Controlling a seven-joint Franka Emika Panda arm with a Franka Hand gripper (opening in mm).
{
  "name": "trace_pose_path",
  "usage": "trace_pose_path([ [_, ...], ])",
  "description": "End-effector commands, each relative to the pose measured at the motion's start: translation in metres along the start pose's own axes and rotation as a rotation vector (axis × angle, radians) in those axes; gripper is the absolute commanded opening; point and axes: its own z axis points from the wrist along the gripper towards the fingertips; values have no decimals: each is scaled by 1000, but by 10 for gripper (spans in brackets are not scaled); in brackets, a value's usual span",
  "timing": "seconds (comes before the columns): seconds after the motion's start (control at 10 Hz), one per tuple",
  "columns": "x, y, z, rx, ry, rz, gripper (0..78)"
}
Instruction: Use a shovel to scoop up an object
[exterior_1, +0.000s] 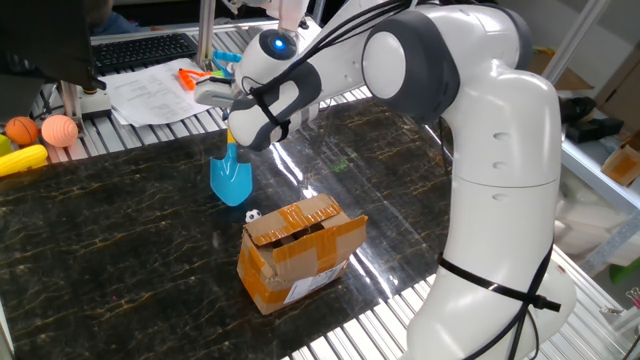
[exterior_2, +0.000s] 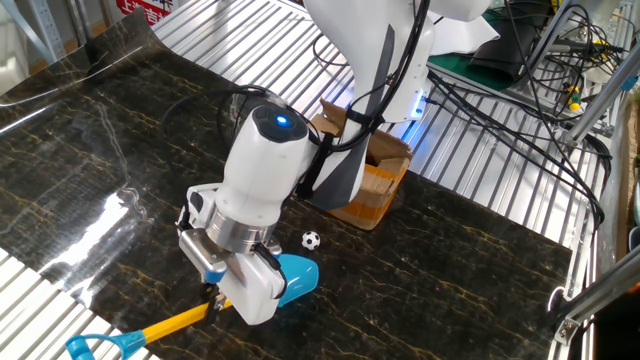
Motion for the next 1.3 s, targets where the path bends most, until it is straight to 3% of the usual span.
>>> trace_pose_path([
  [0.1,5,0,-1,-11,-34,1,13],
  [0.6,16,8,-10,-16,-59,29,13],
  [1.1,22,7,0,-5,-89,-19,13],
  [1.3,26,6,0,-7,-85,-38,13],
])
